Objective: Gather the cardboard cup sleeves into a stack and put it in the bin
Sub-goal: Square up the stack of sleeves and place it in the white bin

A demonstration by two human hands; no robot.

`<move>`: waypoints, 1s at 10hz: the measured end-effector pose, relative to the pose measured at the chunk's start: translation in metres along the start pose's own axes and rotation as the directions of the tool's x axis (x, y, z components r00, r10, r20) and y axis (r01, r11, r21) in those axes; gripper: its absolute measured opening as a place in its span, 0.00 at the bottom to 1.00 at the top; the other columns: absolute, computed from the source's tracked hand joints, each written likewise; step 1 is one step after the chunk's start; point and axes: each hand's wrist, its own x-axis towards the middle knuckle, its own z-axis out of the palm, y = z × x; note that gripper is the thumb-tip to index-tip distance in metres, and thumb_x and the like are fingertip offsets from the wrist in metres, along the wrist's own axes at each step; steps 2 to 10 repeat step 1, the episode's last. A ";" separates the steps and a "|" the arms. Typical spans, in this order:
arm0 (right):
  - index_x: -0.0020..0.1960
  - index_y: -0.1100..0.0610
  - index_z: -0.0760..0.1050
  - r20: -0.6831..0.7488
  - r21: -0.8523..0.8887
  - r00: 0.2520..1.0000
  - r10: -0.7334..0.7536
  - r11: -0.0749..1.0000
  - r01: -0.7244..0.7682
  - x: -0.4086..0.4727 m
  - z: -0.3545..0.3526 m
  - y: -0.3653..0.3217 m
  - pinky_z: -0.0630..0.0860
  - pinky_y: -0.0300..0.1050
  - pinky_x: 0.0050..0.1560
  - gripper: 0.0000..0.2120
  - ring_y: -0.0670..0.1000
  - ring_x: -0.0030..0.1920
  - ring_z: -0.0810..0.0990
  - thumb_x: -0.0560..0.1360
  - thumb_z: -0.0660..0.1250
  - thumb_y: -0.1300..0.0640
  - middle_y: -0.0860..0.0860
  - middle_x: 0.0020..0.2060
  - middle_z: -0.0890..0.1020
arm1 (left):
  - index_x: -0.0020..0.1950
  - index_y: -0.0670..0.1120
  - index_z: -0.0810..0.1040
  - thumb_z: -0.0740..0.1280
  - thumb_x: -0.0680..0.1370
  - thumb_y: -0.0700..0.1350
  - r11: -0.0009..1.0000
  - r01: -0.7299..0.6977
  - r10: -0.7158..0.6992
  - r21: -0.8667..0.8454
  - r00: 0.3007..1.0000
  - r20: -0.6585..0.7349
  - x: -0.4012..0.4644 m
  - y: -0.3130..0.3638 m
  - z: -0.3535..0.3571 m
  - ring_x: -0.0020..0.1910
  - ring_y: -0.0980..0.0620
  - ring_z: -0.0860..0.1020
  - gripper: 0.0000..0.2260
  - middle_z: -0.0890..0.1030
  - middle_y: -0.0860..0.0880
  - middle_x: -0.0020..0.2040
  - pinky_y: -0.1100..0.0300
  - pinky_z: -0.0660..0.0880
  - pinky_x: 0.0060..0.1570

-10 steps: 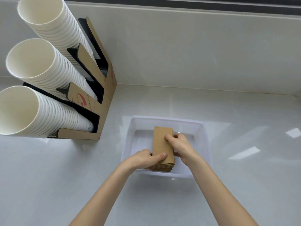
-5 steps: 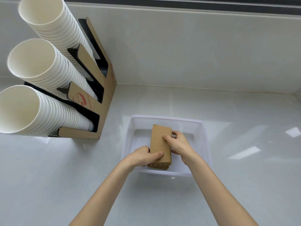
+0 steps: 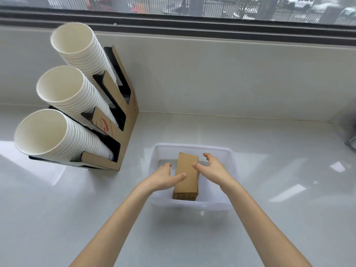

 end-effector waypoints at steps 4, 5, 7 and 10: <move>0.74 0.56 0.53 -0.044 -0.190 0.997 -0.056 0.981 0.047 -0.008 -0.007 -0.008 0.61 0.53 0.72 0.32 0.57 0.73 0.59 0.75 0.62 0.50 0.54 0.75 0.58 | 0.74 0.41 0.51 0.59 0.75 0.57 0.998 -0.036 0.039 0.050 0.997 -0.068 -0.007 0.005 -0.010 0.73 0.45 0.59 0.35 0.56 0.43 0.76 0.53 0.60 0.69; 0.74 0.56 0.53 -0.044 -0.190 0.997 -0.056 0.981 0.047 -0.008 -0.007 -0.008 0.61 0.53 0.72 0.32 0.57 0.73 0.59 0.75 0.62 0.50 0.54 0.75 0.58 | 0.74 0.41 0.51 0.59 0.75 0.57 0.998 -0.036 0.039 0.050 0.997 -0.068 -0.007 0.005 -0.010 0.73 0.45 0.59 0.35 0.56 0.43 0.76 0.53 0.60 0.69; 0.74 0.56 0.53 -0.044 -0.190 0.997 -0.056 0.981 0.047 -0.008 -0.007 -0.008 0.61 0.53 0.72 0.32 0.57 0.73 0.59 0.75 0.62 0.50 0.54 0.75 0.58 | 0.74 0.41 0.51 0.59 0.75 0.57 0.998 -0.036 0.039 0.050 0.997 -0.068 -0.007 0.005 -0.010 0.73 0.45 0.59 0.35 0.56 0.43 0.76 0.53 0.60 0.69; 0.74 0.56 0.53 -0.044 -0.190 0.997 -0.056 0.981 0.047 -0.008 -0.007 -0.008 0.61 0.53 0.72 0.32 0.57 0.73 0.59 0.75 0.62 0.50 0.54 0.75 0.58 | 0.74 0.41 0.51 0.59 0.75 0.57 0.998 -0.036 0.039 0.050 0.997 -0.068 -0.007 0.005 -0.010 0.73 0.45 0.59 0.35 0.56 0.43 0.76 0.53 0.60 0.69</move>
